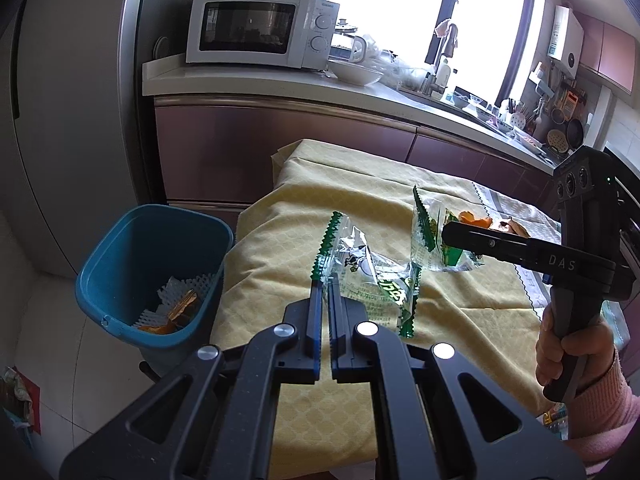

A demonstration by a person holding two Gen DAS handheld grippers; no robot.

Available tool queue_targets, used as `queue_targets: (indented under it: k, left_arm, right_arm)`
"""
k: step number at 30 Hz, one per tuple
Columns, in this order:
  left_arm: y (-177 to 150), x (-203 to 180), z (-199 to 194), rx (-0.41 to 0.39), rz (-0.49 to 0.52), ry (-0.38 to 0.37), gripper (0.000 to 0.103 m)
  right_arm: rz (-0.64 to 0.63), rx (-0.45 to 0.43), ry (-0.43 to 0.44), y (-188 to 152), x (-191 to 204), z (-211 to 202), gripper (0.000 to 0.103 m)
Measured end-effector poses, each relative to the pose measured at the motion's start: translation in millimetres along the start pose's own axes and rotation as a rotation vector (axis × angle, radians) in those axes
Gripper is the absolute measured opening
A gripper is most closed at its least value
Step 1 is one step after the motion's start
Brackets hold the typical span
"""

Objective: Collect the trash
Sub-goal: 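Lower both held snack wrappers over the teal bin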

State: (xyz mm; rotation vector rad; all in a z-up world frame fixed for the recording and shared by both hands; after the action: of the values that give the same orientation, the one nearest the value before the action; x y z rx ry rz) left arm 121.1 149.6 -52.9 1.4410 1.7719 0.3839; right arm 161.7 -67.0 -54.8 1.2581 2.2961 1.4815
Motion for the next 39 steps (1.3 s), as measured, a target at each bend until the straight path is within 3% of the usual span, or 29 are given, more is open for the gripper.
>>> queue_targets:
  k: [19, 39]
  left_arm:
    - [15, 43, -12, -0.051, -0.065, 0.079, 0.003]
    - [42, 114, -5, -0.095, -0.153, 0.231, 0.003]
  right_arm:
    - [-0.067, 0.056, 0.047, 14, 28, 39, 0.035]
    - [-0.151, 0.114, 0.076, 36, 58, 88, 0.035]
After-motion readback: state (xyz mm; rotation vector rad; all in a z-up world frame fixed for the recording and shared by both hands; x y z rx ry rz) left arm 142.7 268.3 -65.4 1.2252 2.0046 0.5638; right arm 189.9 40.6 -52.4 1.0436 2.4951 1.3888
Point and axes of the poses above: each gripper's, at about its wrist camera, not at the fingertips, and z roughly the way its jaws point, x to its left, y to its top, the point moved 6 cm from there along z, roughly the way its jaws point, and after that the axes turned 15 degrees about -z, right-handed, at the moved point
